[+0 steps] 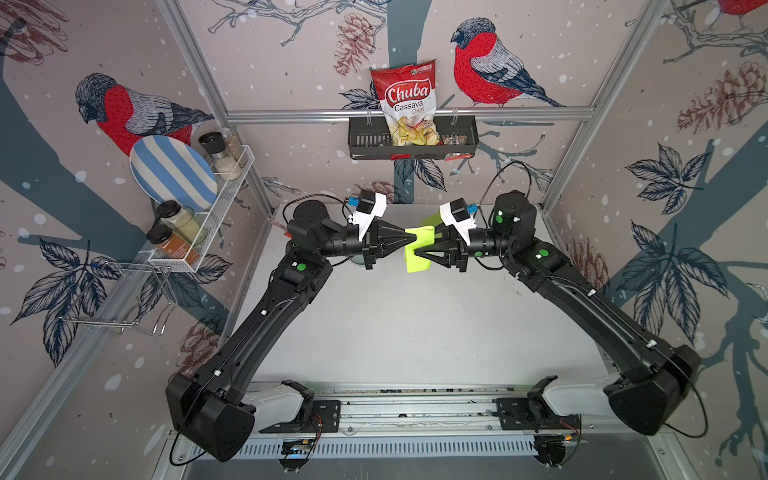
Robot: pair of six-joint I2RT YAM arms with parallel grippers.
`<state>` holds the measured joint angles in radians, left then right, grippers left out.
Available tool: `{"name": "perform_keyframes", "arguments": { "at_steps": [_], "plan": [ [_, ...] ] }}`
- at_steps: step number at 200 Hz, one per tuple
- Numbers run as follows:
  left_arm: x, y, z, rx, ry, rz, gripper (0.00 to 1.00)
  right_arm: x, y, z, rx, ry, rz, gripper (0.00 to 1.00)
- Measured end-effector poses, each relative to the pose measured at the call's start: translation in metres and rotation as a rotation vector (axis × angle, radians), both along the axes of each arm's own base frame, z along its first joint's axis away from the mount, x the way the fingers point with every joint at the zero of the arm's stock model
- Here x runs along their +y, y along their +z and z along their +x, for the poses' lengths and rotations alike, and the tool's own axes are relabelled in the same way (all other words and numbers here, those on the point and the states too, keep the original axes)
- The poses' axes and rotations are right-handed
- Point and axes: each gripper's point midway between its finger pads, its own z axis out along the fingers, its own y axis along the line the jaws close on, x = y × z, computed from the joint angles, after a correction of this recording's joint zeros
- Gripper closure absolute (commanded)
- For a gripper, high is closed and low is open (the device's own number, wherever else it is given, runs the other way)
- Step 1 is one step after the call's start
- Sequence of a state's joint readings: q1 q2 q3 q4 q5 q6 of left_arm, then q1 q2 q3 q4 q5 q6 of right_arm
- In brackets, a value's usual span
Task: Fold the square paper along the opposite sides
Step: Smooth out the paper.
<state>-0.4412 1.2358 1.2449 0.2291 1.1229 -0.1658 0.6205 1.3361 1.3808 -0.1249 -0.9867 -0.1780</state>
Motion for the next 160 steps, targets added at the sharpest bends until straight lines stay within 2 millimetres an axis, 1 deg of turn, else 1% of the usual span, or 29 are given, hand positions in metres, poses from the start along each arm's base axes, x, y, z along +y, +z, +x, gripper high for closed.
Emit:
{"name": "perform_keyframes", "arguments": {
  "at_steps": [16,41,79,144,160],
  "plan": [
    [0.000,0.000,0.000,-0.003,0.000,0.001,1.00,-0.002,0.007,0.002,-0.008,-0.012,0.002,0.60],
    [0.000,-0.001,0.000,-0.007,0.000,0.004,1.00,-0.005,0.014,0.003,-0.018,-0.021,0.007,0.63],
    [0.000,-0.001,0.000,-0.014,0.002,0.005,1.00,-0.004,0.010,0.004,0.001,-0.020,-0.006,0.70],
    [-0.003,-0.010,0.007,0.011,0.007,0.025,1.00,-0.004,0.008,0.003,0.011,-0.020,-0.015,0.71],
    [-0.003,-0.010,0.009,0.016,0.011,0.028,1.00,-0.005,0.009,0.002,0.007,-0.018,-0.013,0.73]
  ]
}}
